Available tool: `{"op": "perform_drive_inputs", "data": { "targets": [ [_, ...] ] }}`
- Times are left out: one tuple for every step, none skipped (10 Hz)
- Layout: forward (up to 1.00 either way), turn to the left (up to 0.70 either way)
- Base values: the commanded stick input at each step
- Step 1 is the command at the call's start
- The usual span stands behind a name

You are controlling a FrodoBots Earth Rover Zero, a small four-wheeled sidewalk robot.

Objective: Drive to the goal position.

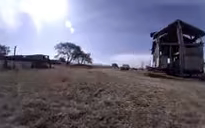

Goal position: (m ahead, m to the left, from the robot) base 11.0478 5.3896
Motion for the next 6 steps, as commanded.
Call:
{"op": "perform_drive_inputs", "data": {
  "targets": [
    [0.7, 0.0],
    [0.7, 0.0],
    [0.7, 0.0],
    [0.7, 0.0],
    [0.7, 0.0],
    [0.7, 0.0]
  ]
}}
